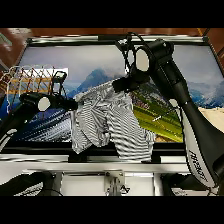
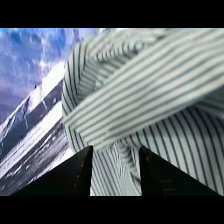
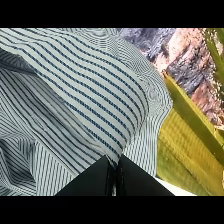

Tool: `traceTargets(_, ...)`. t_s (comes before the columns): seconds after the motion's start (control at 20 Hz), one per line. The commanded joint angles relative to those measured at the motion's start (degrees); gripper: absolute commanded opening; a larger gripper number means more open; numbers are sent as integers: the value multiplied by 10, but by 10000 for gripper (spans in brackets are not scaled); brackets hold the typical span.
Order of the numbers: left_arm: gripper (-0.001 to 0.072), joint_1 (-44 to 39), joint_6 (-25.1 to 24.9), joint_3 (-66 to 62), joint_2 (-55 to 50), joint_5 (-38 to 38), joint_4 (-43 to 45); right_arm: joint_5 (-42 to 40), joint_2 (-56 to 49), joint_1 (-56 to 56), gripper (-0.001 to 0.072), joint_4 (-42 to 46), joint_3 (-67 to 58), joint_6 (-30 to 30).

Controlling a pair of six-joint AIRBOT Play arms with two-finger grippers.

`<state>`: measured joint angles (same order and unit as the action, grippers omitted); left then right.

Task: Fold the shirts.

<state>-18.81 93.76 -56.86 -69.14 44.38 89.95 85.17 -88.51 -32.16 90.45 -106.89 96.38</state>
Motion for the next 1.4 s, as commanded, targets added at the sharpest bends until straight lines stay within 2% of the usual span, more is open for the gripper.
traceTargets(0.0, 356, 3, 5, 2, -3, -69, -16, 1, 0, 0, 74, 1, -1, 3)
traceTargets(0.05, 440, 1, 2, 2, -9, -68, -15, 1, 0, 0, 74, 1, -1, 5)
traceTargets(0.1, 472, 1, 2, 2, -17, -63, -16, 1, 0, 0, 74, 1, -1, 5)
traceTargets(0.25, 480, 1, -3, 2, -38, -60, -39, 1, 0, 0, 74, 1, -1, 9)
traceTargets(0.4, 480, -5, -3, 2, -41, -97, -72, 7, 0, 0, 74, 1, -1, 14)
traceTargets(0.65, 469, -22, -3, 2, -59, -126, -66, 10, 0, 0, 73, -2, -1, 21)
traceTargets(0.75, 366, -15, 3, 2, -72, -123, -24, 19, 0, 0, 74, -5, -1, 22)
traceTargets(0.9, 365, 11, 62, 0, -73, -118, 27, 23, 0, 0, 74, -9, -1, 26)
traceTargets(1.0, 299, 30, 64, -6, -73, -110, 31, 22, 0, 0, 74, -15, -1, 26)
traceTargets(1.1, 202, 39, 64, -8, -73, -110, 31, 22, 0, 0, 74, -15, -1, 26)
traceTargets(1.2, 195, 40, 64, -9, -73, -120, 31, 22, 0, 0, 73, -15, -1, 25)
traceTargets(1.25, 139, 38, 64, -9, -73, -123, 30, 22, 0, 0, 74, -15, -1, 25)
traceTargets(1.3, 49, 37, 63, -9, -73, -124, 30, 22, 0, 0, 73, -15, -1, 25)
traceTargets(1.35, 53, 34, 49, -9, -72, -122, 28, 22, 0, 0, 74, -14, -1, 24)
